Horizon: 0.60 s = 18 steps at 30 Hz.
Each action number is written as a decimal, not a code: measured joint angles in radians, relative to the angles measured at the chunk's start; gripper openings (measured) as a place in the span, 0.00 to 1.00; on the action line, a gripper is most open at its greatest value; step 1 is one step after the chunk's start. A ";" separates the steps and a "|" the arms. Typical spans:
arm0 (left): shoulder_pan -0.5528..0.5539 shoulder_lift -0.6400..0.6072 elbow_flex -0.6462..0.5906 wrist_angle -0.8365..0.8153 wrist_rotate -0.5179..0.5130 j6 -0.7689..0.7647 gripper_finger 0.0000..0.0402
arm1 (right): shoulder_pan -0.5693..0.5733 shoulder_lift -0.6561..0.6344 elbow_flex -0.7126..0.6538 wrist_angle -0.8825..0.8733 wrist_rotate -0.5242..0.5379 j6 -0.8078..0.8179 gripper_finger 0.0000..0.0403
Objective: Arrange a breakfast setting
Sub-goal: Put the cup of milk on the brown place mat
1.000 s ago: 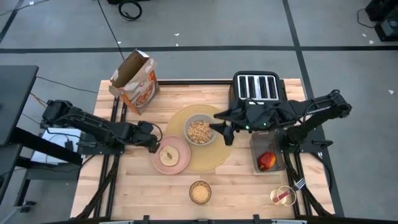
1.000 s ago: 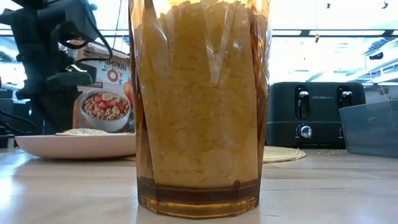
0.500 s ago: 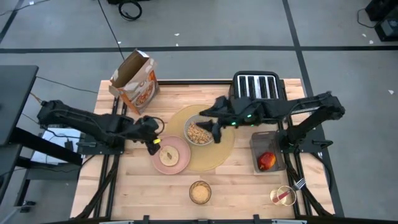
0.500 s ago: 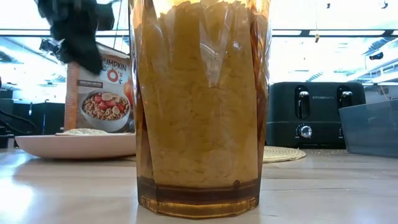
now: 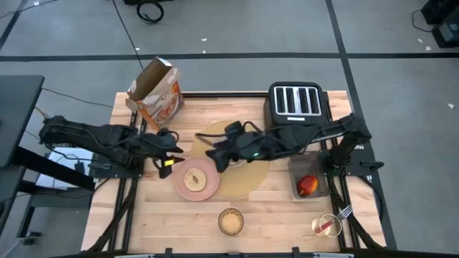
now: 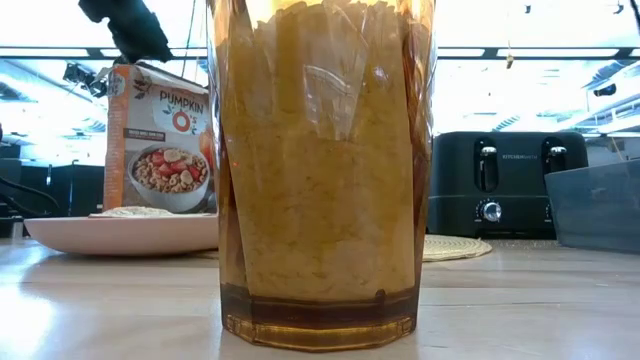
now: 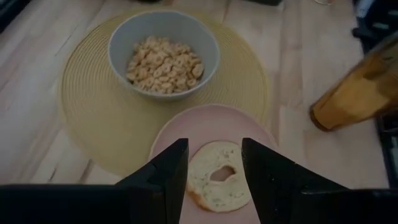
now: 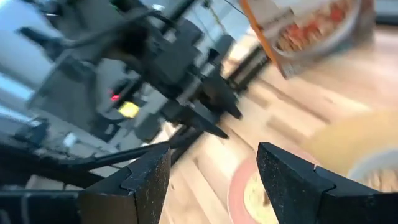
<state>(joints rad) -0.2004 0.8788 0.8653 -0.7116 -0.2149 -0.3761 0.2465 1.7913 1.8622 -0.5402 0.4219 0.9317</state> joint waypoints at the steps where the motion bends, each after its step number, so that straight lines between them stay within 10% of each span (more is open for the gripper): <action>1: 0.000 -0.005 0.000 0.005 0.003 0.017 0.39 | 0.005 0.034 0.061 -0.066 0.004 0.039 0.61; 9: 0.000 -0.031 -0.001 -0.025 0.003 0.153 0.39 | 0.022 0.257 0.399 -0.373 -0.068 0.280 0.61; 18: 0.000 -0.044 -0.001 -0.039 0.010 0.183 0.39 | 0.022 0.337 0.440 -0.337 -0.178 0.383 0.61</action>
<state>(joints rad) -0.2001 0.8352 0.8642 -0.7502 -0.2047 -0.1934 0.2680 2.1281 2.3024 -0.8769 0.2439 1.3143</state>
